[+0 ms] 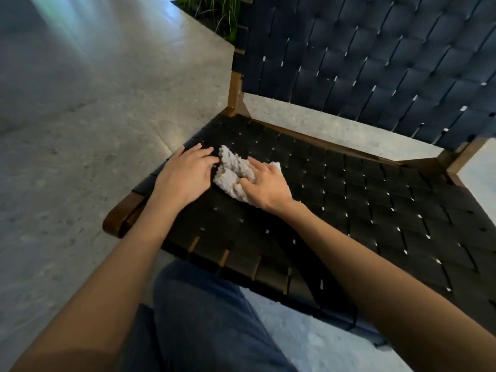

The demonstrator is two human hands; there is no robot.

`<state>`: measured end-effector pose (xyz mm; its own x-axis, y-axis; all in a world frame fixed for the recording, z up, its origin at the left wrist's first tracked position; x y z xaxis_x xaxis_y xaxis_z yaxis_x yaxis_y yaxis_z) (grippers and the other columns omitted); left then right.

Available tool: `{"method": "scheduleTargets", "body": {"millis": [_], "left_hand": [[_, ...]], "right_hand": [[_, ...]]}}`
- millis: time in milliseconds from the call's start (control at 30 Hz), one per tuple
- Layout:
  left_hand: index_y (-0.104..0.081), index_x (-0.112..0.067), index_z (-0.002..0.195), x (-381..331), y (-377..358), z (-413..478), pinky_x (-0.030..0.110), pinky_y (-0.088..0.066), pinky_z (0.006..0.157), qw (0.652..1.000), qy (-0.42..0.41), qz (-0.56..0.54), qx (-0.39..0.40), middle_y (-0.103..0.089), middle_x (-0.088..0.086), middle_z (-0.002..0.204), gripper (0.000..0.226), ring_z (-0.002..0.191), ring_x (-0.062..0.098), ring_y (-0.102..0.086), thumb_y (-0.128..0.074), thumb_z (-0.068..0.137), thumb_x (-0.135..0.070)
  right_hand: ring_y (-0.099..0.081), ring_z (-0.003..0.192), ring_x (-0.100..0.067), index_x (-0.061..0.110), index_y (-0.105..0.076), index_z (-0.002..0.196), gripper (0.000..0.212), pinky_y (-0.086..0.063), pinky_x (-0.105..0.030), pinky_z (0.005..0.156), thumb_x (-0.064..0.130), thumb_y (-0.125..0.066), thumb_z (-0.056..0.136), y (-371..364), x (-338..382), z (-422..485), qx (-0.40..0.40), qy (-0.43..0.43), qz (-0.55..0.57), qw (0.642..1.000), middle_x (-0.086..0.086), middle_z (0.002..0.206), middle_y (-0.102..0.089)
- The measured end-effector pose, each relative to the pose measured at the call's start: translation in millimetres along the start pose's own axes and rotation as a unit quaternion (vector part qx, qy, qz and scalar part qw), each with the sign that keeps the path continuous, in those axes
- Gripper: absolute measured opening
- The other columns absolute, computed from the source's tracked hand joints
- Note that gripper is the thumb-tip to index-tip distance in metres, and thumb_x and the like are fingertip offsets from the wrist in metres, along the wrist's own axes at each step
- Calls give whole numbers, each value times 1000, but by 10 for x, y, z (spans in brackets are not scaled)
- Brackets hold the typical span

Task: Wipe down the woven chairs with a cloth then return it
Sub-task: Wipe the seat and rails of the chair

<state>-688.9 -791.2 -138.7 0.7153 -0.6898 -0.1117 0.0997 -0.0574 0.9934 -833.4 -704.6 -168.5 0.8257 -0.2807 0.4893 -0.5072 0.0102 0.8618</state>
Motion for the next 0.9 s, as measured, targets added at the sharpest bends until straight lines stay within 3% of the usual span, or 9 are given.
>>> {"method": "scheduleTargets", "body": {"millis": [100,233,333,433,500,700,900], "left_hand": [[-46,-21,139,8,25,-11,39,-19,116,1000,-9,1,10,-35,-1,151,44,142,17,-24,-40,97,-10],[-47,-26,138,8,18,-17,38,-19,116,1000,-2,-4,-2,-38,-1,150,42,141,16,-26,-39,99,-12],[-51,-22,135,-3,9,-35,39,-23,115,999,3,-21,-29,-45,0,145,38,139,17,-32,-38,100,-16],[-52,-19,134,-19,20,-51,39,-24,114,998,4,-29,-47,-47,1,143,36,137,18,-36,-38,101,-19],[-52,-18,134,-25,19,-62,40,-25,114,998,1,-27,-49,-47,2,143,37,137,19,-36,-37,101,-20],[-41,-28,142,-137,-48,-47,47,-7,117,999,34,-5,13,-31,3,153,41,144,26,-18,-32,102,-31],[-34,-29,145,-387,-166,161,50,3,116,998,45,-8,33,-20,3,157,43,146,23,-7,-33,102,-28]], "right_hand": [[-26,141,-24,27,-35,147,64,-17,-37,118,54,-35,90,-30,177,-381,27,23,7,999,2,156,-30],[-22,142,-22,33,-31,148,58,-18,-38,116,50,-42,94,44,352,-882,43,61,-16,997,9,157,-26],[-17,145,-16,39,-27,148,60,-19,-39,115,53,-42,92,141,335,-1178,70,66,-48,994,15,157,-21],[-20,144,-16,41,-28,147,69,-21,-38,114,64,-30,83,229,171,-1360,61,56,-83,993,15,157,-23],[-17,146,-16,40,-27,148,64,-17,-38,116,60,-34,88,235,63,-1400,50,37,-84,995,13,157,-22],[-1,148,-19,38,-17,151,59,-4,-51,119,48,-37,96,89,25,-1176,38,1,-44,998,8,161,-10],[4,148,-25,35,-12,152,58,5,-52,119,45,-32,98,99,-287,-627,3,-54,-47,997,0,162,-6]]}}
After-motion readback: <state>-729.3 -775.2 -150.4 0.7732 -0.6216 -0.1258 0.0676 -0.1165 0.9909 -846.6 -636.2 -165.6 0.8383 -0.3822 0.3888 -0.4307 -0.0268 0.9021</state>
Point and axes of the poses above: each hand's wrist, its own z-axis towards the middle knuckle, its own y-axis out of the back of the hand, x = y × z, the point moved 3 cm from there along z, towards the middle knuckle
